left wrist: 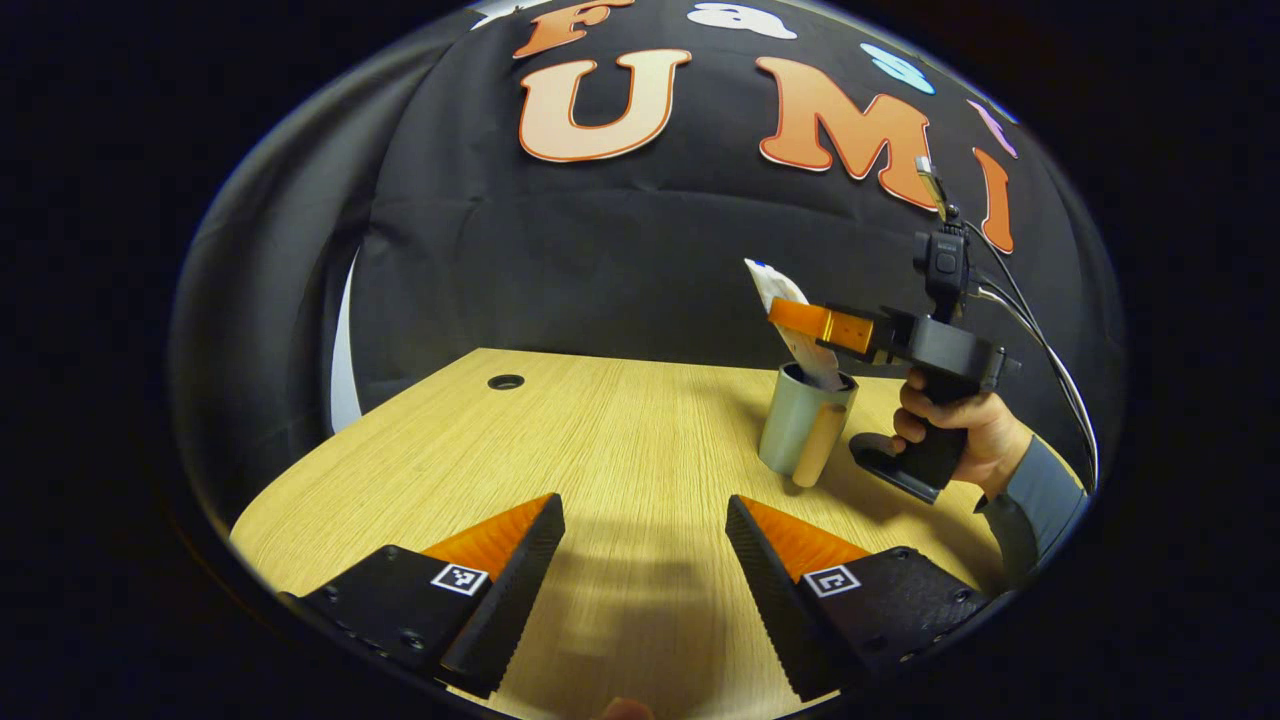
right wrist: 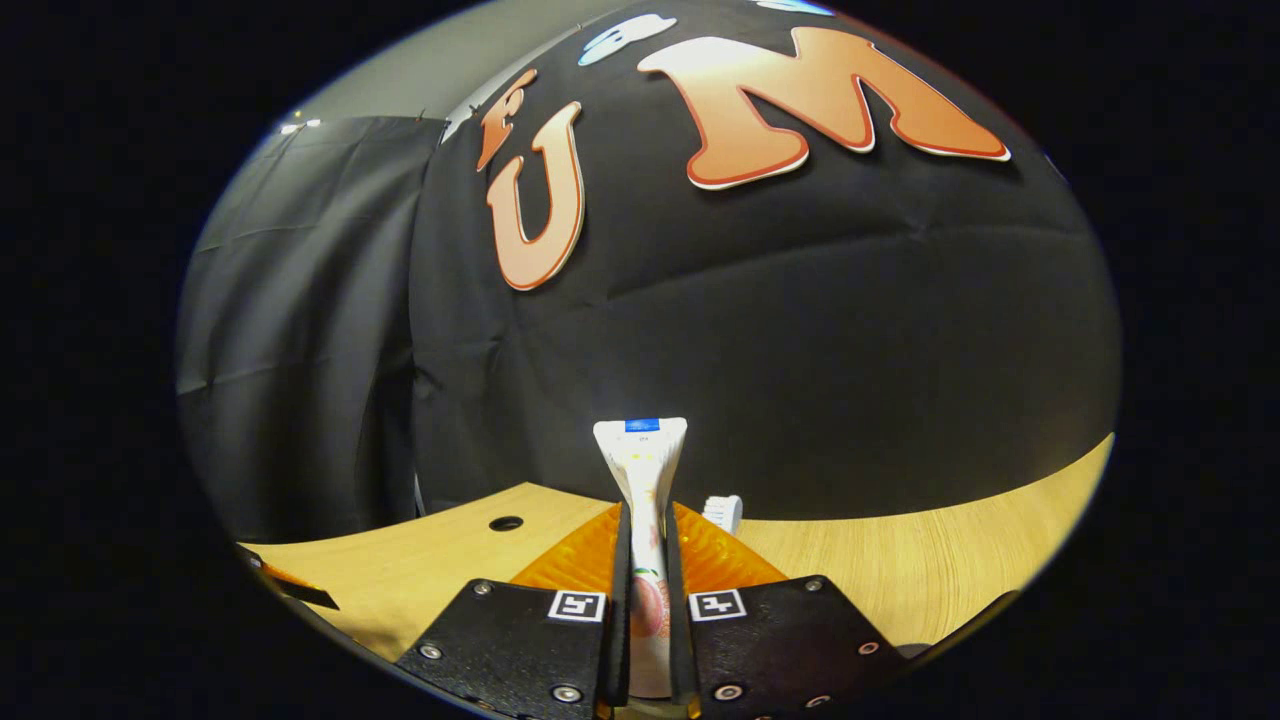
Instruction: Put the toothbrush and toothpaste on the desktop into the cup, then pick up the cup and place it on the coaster on the desktop.
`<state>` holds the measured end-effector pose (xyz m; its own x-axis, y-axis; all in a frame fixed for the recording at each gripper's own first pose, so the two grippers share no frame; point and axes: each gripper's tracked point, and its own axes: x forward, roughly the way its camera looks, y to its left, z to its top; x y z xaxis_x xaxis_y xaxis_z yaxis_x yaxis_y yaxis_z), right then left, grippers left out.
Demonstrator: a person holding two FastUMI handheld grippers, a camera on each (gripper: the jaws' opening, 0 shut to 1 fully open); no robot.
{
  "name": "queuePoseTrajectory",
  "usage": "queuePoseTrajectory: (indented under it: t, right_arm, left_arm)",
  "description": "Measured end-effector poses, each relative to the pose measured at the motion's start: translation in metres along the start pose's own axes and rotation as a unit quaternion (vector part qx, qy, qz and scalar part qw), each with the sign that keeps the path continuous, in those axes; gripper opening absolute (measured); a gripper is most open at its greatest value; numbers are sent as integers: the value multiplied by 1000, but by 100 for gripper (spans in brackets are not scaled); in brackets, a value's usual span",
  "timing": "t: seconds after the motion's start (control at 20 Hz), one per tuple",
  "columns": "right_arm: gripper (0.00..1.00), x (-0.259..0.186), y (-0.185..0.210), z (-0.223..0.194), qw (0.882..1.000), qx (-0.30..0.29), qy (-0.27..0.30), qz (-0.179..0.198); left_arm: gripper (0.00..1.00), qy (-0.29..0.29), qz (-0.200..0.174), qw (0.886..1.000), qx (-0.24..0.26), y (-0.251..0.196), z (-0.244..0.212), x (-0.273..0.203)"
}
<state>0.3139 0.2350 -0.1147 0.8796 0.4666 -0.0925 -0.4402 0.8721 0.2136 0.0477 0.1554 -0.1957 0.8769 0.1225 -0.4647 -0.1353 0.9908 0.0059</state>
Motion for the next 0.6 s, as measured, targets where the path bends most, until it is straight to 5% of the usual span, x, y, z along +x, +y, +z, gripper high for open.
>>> queuePoseTrajectory:
  t: [0.4, 0.6]
  right_arm:
    - [17, -70, -16, 21, 1000, -12, 9, -5]
    - [36, -117, -31, 32, 1000, -20, 16, -8]
  left_arm:
    - [98, -22, -6, 1000, 13, -26, 17, -4]
    - [97, -41, -32, 998, 34, -60, 44, 4]
